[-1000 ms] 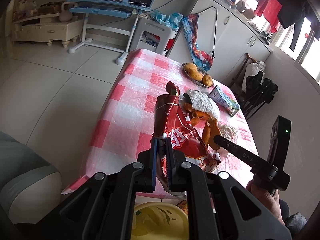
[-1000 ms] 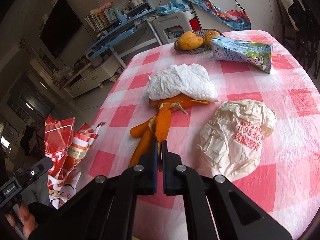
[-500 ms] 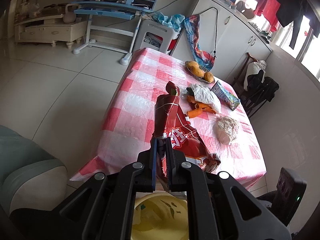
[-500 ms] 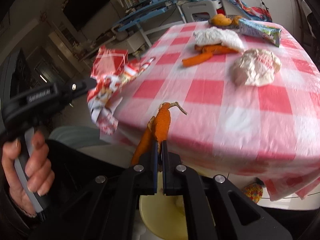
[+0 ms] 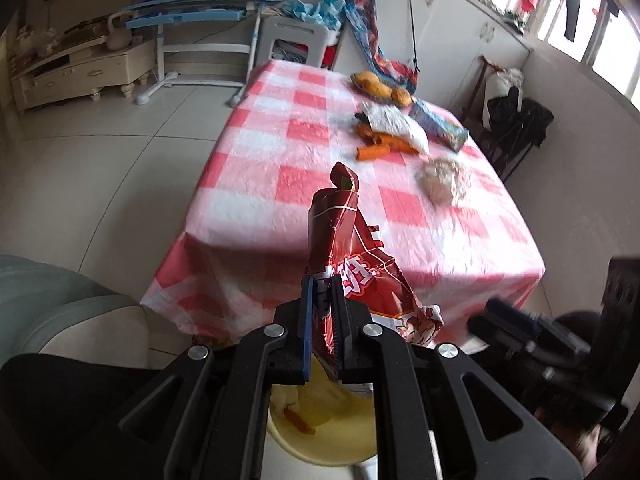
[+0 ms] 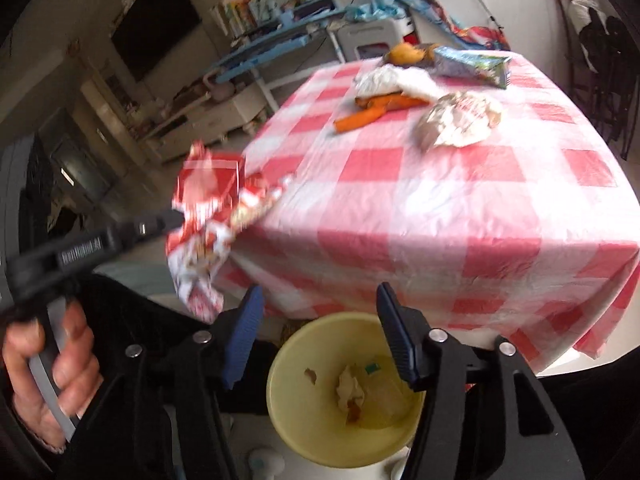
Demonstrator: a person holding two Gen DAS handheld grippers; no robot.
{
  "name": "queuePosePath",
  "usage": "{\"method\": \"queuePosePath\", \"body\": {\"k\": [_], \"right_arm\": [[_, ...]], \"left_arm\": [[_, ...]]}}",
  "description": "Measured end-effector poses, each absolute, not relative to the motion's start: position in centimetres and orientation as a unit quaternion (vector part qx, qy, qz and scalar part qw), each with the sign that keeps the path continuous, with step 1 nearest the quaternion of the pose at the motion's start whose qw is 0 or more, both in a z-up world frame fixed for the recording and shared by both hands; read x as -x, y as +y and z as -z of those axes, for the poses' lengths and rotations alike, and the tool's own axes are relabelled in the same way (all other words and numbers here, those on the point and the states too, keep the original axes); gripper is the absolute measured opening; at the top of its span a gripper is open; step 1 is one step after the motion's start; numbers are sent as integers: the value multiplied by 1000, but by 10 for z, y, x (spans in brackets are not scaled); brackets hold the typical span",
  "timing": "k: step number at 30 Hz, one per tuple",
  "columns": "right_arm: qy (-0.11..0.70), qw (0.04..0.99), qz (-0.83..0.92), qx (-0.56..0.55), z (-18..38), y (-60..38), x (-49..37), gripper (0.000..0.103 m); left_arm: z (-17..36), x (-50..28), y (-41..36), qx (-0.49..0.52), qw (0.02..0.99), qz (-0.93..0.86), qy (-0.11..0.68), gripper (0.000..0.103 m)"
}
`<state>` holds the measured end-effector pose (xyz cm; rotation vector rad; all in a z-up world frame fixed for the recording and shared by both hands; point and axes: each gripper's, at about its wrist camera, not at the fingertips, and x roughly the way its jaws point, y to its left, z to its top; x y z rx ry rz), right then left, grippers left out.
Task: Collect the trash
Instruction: 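Carry wrapper and peel over the yellow basin and open both tools to drop them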
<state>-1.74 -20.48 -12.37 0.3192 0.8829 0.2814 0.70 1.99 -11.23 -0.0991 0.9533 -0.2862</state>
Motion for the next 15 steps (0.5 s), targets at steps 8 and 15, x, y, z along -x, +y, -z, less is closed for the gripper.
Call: {"method": "queuePosePath", "body": {"k": [8,15], "right_arm": [[401,890,-81,-204,124,-238,4,68],[406,890,-77,-191,128,-236,15,74]], "left_arm": [[144,18,-23,-87,834,170,517,31],[127,12,-11,-52,865,143,479,64]]}}
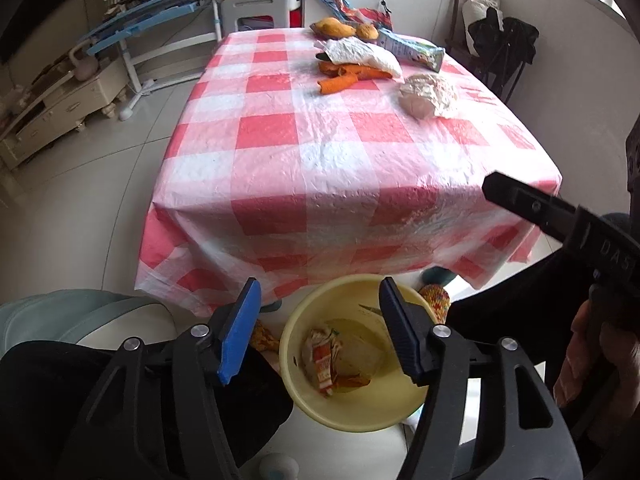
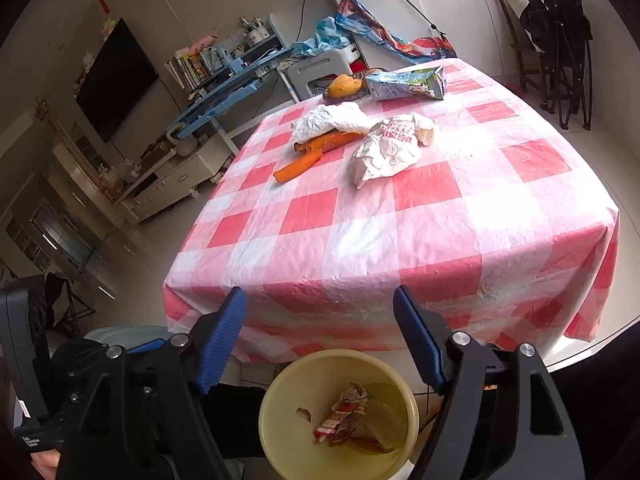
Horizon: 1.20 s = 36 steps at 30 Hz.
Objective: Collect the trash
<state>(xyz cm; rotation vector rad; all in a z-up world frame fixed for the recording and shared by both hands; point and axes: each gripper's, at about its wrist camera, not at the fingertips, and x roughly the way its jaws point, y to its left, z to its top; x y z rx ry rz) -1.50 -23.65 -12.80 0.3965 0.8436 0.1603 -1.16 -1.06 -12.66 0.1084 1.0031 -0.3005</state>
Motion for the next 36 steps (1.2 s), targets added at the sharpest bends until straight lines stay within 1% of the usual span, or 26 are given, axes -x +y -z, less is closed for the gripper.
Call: {"method": "queuePosePath", "body": {"k": [3,5,10,36], "right_arm": [[407,893,-77,-177,129,-232,17,74],[406,895,-77,-170,129,-230,18,76],[409,895,-75,-161,132,-226,17,76],[420,893,-79,-140,138,-215,16,77]], "left_arm": [[117,8,-2,-23,881,127,456,74],[113,6,2,-7,886,122,448,75],[110,3,6,10,891,119,439,76],[110,1,6,19,893,119,433,76]]}}
